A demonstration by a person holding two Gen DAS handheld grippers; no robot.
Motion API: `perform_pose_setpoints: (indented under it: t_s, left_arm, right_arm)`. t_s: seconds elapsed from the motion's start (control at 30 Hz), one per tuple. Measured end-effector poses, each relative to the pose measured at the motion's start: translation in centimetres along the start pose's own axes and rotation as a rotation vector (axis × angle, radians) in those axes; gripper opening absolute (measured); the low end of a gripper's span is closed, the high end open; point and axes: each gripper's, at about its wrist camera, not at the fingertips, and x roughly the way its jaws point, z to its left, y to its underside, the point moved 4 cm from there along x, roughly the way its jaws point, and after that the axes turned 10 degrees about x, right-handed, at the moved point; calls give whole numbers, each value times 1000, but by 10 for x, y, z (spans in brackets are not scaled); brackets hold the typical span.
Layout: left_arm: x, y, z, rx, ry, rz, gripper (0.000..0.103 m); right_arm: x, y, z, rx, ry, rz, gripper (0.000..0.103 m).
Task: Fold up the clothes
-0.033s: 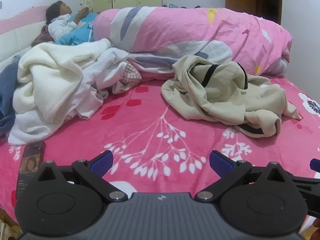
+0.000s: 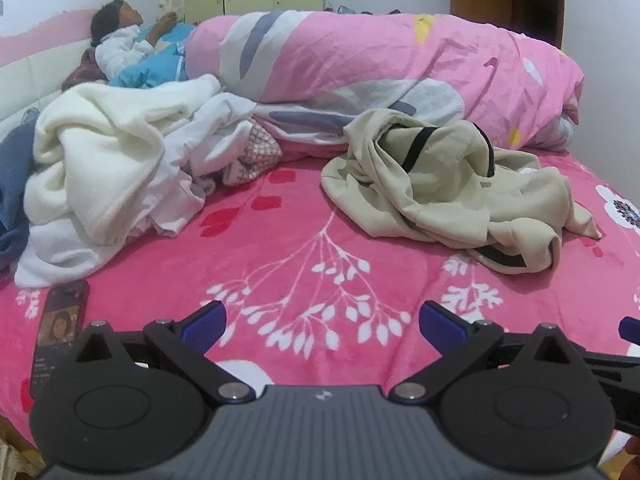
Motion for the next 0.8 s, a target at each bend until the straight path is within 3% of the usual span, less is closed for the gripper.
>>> perform_pose_setpoints:
  t_s: [0.23, 0.3, 0.43, 0.53, 0.6, 0.8]
  left_arm:
    - [9, 10, 3, -59, 43, 38, 102]
    - [8, 7, 9, -59, 56, 62, 96]
    - [11, 9, 13, -61, 80, 72, 95]
    - [11, 9, 13, -59, 94, 66, 96]
    - [12, 10, 13, -58, 103, 62, 103]
    - [12, 11, 15, -53, 131, 50, 103]
  right_arm:
    - [0, 0, 0, -13, 12, -9, 102]
    - [1, 0, 0, -16, 16, -12, 102]
    - [0, 0, 0, -14, 19, -14, 102]
    - [-1, -2, 2, -13, 20, -10, 102]
    - [0, -2, 3, -15, 21, -12, 102]
    - [1, -3, 5, -12, 20, -14, 102]
